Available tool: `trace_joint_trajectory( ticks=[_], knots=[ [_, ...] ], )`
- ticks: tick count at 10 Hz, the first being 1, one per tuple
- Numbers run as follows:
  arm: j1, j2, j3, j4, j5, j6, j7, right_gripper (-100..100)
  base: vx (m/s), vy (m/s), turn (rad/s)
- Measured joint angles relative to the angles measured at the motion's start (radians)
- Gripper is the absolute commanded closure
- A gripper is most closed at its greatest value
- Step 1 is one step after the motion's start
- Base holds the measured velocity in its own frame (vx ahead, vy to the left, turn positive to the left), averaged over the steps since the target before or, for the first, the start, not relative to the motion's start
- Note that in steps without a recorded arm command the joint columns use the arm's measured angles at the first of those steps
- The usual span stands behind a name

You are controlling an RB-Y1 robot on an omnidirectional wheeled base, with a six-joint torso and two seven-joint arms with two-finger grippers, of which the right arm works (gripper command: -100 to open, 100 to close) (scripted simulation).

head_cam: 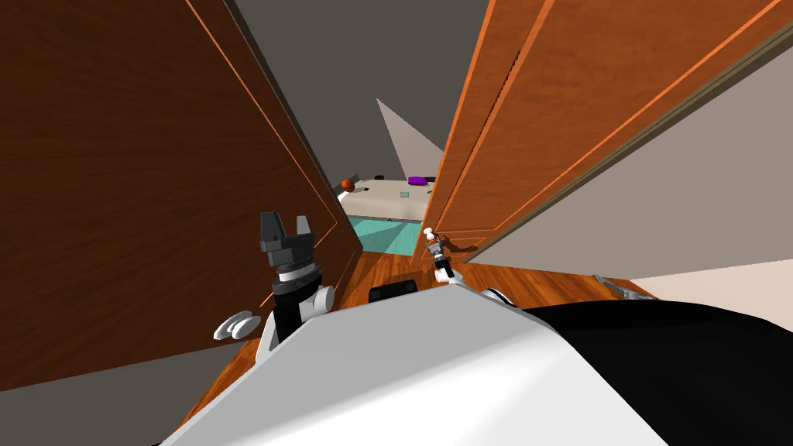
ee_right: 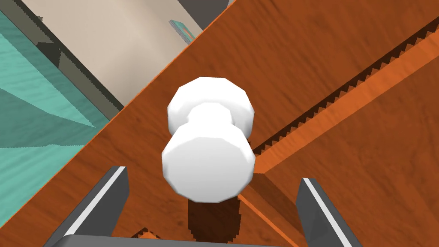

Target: Pull the door open

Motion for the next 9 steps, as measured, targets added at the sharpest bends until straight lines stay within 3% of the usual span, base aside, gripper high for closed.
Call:
trace_joint_trajectory(
  ticks=[9],
  knots=[
    [0.000,0.026,0.031,-0.027,-0.082,0.015,-0.232,-100,-0.064,-0.022,0.040]
  ],
)
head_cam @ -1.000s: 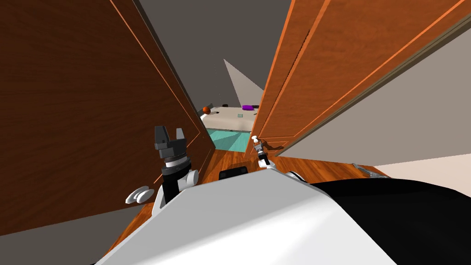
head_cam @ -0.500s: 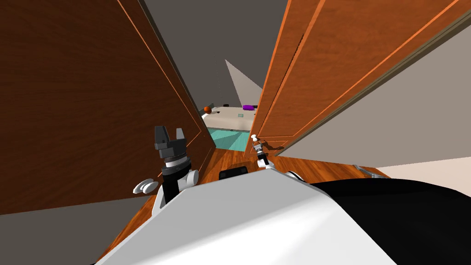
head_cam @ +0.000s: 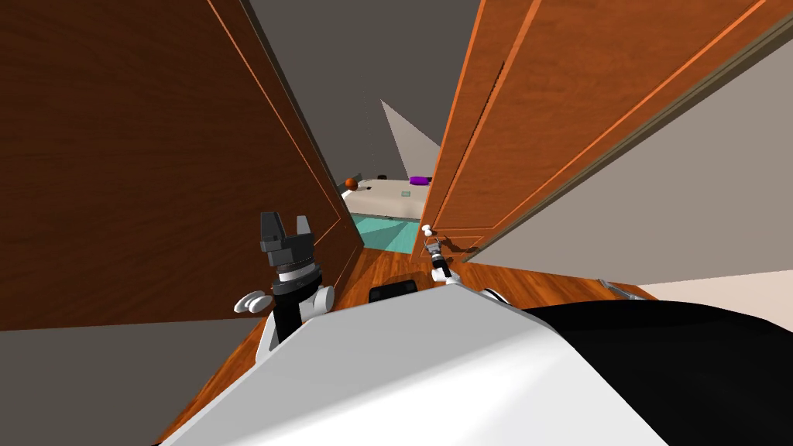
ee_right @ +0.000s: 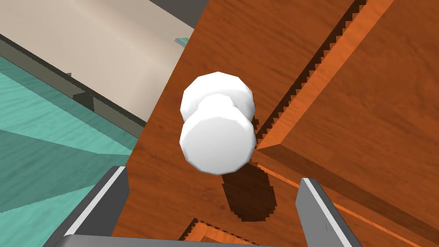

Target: Pull the door open

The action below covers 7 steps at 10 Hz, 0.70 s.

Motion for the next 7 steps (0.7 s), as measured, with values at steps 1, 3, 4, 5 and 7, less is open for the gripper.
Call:
trace_joint_trajectory(
  ticks=[1,3,4,5,7],
  knots=[
    [-0.003,0.005,0.005,0.001,-0.013,0.000,-0.029,-100,-0.067,-0.022,0.016],
    [-0.002,0.009,0.011,-0.008,-0.028,0.005,-0.078,-100,-0.074,-0.024,0.037],
    [-0.001,0.013,0.015,-0.013,-0.040,0.008,-0.106,-100,-0.052,-0.026,0.022],
    [-0.001,0.015,0.017,-0.016,-0.046,0.010,-0.128,-100,-0.052,-0.022,0.033],
    [-0.002,0.021,0.024,-0.020,-0.065,0.013,-0.184,-100,-0.086,-0.031,0.045]
  ],
)
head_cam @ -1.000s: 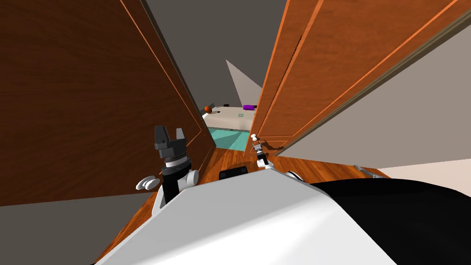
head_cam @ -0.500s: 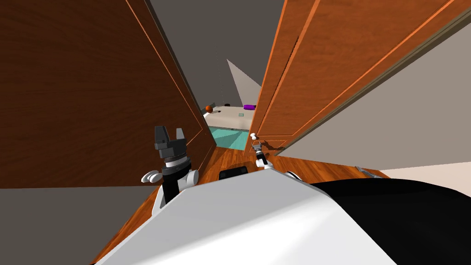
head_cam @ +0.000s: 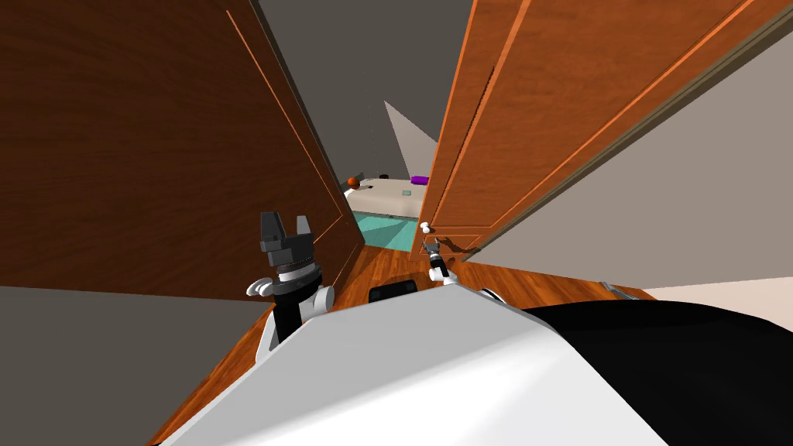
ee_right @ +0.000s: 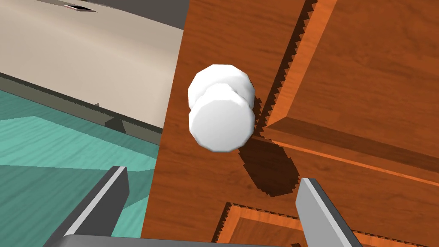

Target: Pull the door open

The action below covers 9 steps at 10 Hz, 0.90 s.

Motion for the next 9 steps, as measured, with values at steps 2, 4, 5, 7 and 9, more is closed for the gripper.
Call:
trace_joint_trajectory(
  ticks=[2,4,5,7,9],
  knots=[
    [0.000,0.005,0.006,-0.006,-0.015,0.004,-0.048,-100,-0.058,-0.020,0.014],
    [0.001,0.010,0.011,-0.013,-0.030,0.007,-0.092,-100,-0.058,-0.020,0.029],
    [0.001,0.012,0.014,-0.014,-0.037,0.008,-0.114,-100,-0.058,-0.024,0.018],
    [0.000,0.014,0.016,-0.015,-0.043,0.009,-0.136,-100,0.050,-0.008,0.072],
    [0.010,-0.012,0.008,-0.005,-0.050,-0.001,-0.162,-100,0.196,0.033,0.115]
  ],
)
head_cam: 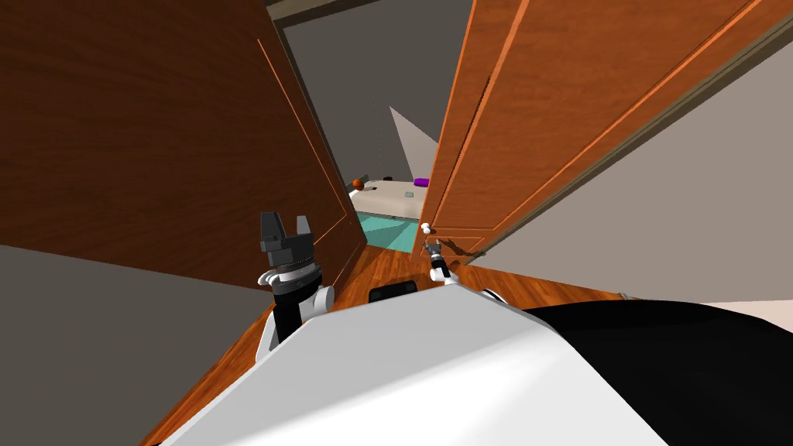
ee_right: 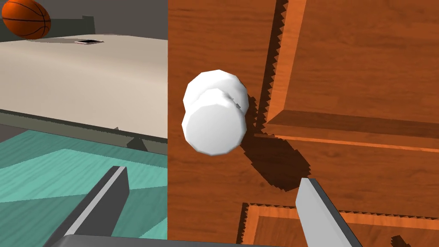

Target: Pull the door open

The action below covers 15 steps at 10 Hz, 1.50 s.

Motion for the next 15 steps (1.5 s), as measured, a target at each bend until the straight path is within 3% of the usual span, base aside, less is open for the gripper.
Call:
trace_joint_trajectory(
  ticks=[2,4,6,7,13,15],
  knots=[
    [-0.006,-0.018,-0.008,0.041,-0.006,-0.022,-0.025,-100,0.221,0.003,0.152],
    [0.038,-0.049,-0.024,-0.008,-0.018,-0.012,-0.040,-100,0.174,-0.027,0.069],
    [0.022,-0.060,-0.026,0.036,-0.019,-0.031,-0.060,-100,0.062,-0.002,0.040],
    [0.021,-0.061,-0.026,0.040,-0.019,-0.034,-0.063,100,-0.003,-0.003,-0.025],
    [0.023,-0.061,-0.026,0.037,-0.019,-0.029,-0.059,100,-0.028,-0.007,0.019],
    [0.027,-0.078,-0.009,0.031,-0.012,-0.037,-0.084,100,-0.182,-0.031,0.110]
  ],
)
